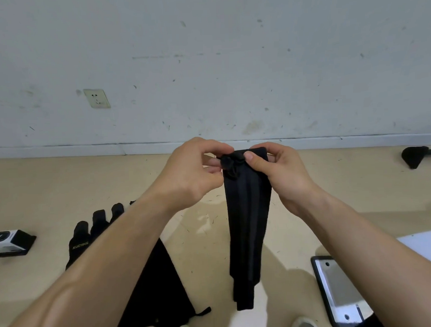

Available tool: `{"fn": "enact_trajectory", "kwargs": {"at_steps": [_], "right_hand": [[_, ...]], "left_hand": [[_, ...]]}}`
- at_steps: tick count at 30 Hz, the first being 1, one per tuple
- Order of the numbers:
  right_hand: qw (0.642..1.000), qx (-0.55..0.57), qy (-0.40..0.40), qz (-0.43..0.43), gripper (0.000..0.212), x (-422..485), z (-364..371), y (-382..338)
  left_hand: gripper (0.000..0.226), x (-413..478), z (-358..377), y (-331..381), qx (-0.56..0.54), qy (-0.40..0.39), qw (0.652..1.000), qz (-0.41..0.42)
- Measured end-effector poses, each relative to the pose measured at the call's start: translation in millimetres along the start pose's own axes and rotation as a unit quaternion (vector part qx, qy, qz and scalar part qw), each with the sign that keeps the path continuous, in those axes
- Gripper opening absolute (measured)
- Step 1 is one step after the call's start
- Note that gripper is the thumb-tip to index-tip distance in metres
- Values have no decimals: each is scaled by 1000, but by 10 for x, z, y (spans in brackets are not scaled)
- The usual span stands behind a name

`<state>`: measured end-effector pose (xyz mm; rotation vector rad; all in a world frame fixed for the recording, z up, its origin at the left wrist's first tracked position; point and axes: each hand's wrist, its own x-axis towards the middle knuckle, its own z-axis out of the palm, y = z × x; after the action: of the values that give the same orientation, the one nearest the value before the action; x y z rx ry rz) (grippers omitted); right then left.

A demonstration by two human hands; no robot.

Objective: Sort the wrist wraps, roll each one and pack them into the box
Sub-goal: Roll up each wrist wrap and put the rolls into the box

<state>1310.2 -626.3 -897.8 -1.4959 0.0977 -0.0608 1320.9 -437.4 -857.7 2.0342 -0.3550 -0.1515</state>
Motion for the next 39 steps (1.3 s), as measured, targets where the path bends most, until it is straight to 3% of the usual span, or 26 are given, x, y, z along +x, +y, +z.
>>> {"fn": "enact_trajectory", "kwargs": {"at_steps": [7, 12, 16, 19, 25, 29, 32, 34, 39], "right_hand": [[998, 32, -37, 26, 6, -58, 92, -39], [995, 69, -61, 37, 7, -64, 95, -44], [995, 58, -81, 21, 35, -68, 97, -41], [998, 17, -60, -8, 29, -61, 77, -34], [997, -17, -62, -34, 17, -30, 21, -36], [996, -21, -72, -48, 17, -28, 0, -64], [996, -28, -72, -53, 18, -35, -8, -77], [996, -23, -77, -49, 19, -29, -25, -77], [992, 38, -124, 0, 19, -22, -62, -94]], "left_hand": [[25, 42, -2, -61, 67, 101, 990, 71], [19, 35, 106, -95, -18, 113, 992, 45], [22, 32, 188, -87, -30, 161, 986, 42], [25, 35, 214, -92, -64, 155, 985, 31], [6, 75, 194, -130, -227, 102, 968, -33], [17, 97, 146, -166, -312, 37, 946, -81], [16, 94, 141, -193, -219, -9, 973, -73], [10, 81, 166, -191, -161, 10, 986, -46], [16, 87, 199, -215, -184, 60, 981, -18]]}}
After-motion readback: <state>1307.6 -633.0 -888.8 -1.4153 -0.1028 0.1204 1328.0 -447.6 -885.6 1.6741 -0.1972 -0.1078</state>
